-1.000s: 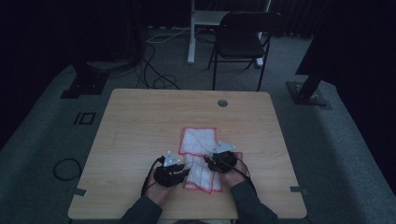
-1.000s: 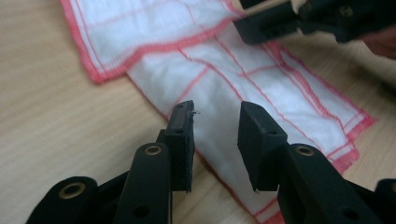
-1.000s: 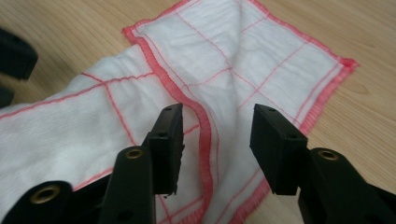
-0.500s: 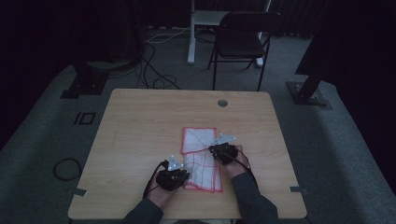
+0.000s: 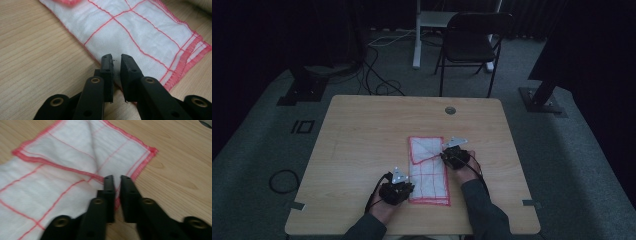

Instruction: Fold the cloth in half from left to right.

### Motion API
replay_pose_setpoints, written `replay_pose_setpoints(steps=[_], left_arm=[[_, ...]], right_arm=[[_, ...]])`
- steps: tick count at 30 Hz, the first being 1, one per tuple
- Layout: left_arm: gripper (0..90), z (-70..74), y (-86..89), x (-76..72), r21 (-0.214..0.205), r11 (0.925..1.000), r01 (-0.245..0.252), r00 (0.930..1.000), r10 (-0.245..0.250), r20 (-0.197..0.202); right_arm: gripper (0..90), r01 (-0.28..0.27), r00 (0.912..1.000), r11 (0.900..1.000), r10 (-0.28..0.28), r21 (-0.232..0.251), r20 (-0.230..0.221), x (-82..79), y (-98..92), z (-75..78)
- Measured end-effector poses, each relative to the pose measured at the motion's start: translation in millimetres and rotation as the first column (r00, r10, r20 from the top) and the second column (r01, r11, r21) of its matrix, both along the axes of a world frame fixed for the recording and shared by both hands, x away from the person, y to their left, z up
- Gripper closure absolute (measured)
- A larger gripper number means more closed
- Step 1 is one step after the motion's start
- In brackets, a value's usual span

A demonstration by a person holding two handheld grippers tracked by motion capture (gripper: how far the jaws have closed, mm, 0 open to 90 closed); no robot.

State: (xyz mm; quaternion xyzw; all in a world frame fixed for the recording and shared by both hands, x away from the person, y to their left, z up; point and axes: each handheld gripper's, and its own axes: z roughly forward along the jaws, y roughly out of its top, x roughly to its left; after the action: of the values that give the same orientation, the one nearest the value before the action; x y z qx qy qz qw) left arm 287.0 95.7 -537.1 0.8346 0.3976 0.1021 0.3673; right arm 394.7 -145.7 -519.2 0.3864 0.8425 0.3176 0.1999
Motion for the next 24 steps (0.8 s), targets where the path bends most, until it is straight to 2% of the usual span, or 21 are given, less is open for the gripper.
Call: replay_pose_setpoints(steps=[3,4,6,9,12,17,21,23,24], left_arm=[[78.7,-0.8,1.7,-0.6,-0.014,0.9999,-0.004,1.0000,0.004,0.003],[76.6,-0.9,2.4,-0.8,-0.018,0.9998,-0.005,1.0000,0.005,0.003],[75.3,-0.9,3.4,-1.0,-0.024,0.9997,-0.009,1.0000,0.009,0.004],[74.5,-0.6,3.8,-1.4,-0.027,0.9996,-0.008,0.9999,0.008,0.007],[73.7,-0.2,4.2,-2.1,-0.028,0.9996,-0.006,0.9999,0.006,0.013],[73.3,0.0,4.5,-2.6,-0.033,0.9994,-0.012,0.9997,0.012,0.019],[73.3,-0.5,4.3,-2.5,-0.033,0.9994,-0.010,0.9998,0.011,0.018],[73.4,-1.1,4.1,-2.5,-0.029,0.9996,-0.007,0.9999,0.007,0.015],[73.4,-1.6,3.8,-2.7,-0.029,0.9996,-0.007,0.9999,0.008,0.013]], right_arm=[[71.8,0.016,0.9998,0.9999,-0.016,0.001,0.008,-0.1,-0.3,0.2],[68.3,0.013,0.9996,0.9998,-0.013,0.017,0.024,-2.2,-0.3,2.6],[65.7,-0.022,0.9991,0.9990,0.020,0.039,0.037,-5.5,1.9,5.1],[65.0,-0.075,0.9955,0.9964,0.072,0.039,0.062,-10.3,10.1,7.1],[63.9,-0.123,0.9910,0.9914,0.120,0.045,0.059,-13.5,22.3,6.7],[61.0,-0.192,0.9803,0.9807,0.190,0.037,0.052,-16.5,40.8,3.1],[59.0,-0.249,0.9674,0.9684,0.248,0.013,0.051,-17.4,53.5,0.3],[60.9,-0.258,0.9649,0.9661,0.258,-0.007,0.049,-16.8,58.2,-1.0],[64.6,-0.262,0.9637,0.9649,0.262,-0.018,0.049,-15.4,59.8,-2.0]])
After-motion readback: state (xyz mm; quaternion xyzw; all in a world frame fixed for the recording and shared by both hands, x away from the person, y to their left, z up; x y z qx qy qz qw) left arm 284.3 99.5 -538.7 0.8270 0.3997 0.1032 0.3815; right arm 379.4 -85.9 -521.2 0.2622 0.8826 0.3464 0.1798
